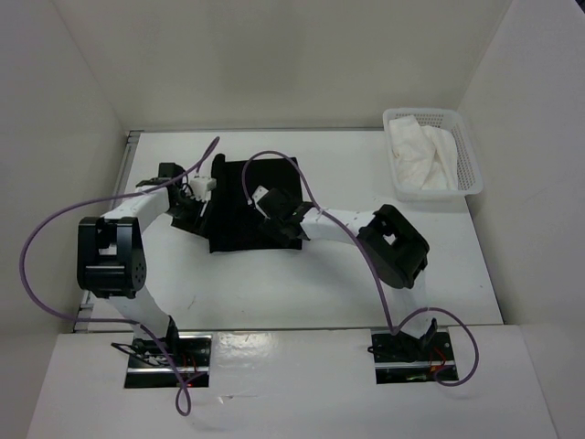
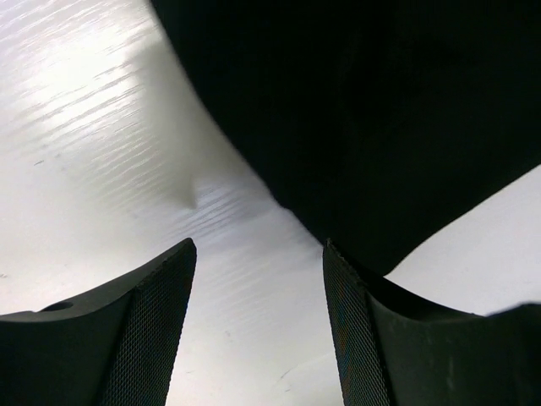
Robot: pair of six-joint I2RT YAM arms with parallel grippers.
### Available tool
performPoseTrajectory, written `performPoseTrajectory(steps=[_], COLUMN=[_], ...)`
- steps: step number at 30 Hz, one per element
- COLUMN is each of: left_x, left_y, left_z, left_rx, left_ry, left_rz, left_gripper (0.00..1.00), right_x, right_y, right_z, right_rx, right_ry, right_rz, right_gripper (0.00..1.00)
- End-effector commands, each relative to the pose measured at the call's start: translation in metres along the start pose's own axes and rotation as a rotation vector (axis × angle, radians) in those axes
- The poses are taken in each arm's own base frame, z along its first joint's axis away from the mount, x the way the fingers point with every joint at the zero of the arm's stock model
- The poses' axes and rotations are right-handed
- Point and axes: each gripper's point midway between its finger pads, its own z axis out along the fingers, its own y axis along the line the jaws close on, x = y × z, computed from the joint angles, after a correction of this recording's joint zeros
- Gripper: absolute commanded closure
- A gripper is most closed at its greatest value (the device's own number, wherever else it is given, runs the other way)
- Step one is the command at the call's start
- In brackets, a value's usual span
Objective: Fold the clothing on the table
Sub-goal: Flatten the skirt out
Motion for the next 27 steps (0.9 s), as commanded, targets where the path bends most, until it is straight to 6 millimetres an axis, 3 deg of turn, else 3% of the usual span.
performPoseTrajectory(steps=[1, 8, 24, 27], left_x=[-0.009, -0.022, -0.047, -0.064], left_y=[-0.006, -0.013, 0.054, 0.06], left_z=[0.003, 0.008, 0.055, 0.058], left_rx=[0.005, 0.021, -0.283, -0.288], left_ry=[0.013, 0.034, 0.072, 0.047], left_rz=[-0.02, -0.039, -0.129, -0.125], left_gripper=[0.31, 0.33, 0.43, 0.43], right_x=[0.025, 0.01, 0.004, 0.006], right_y=[0.007, 0.011, 0.008, 0.002], right_z=[0.021, 0.018, -0.005, -0.003], right_rx=[0.011, -0.023, -0.06, -0.047], right_ry=[0.09, 0.061, 0.029, 0.035], right_rz=[-0.046, -0.005, 0.035, 0.042], right_gripper=[0.09, 0.09, 0.09, 0.09])
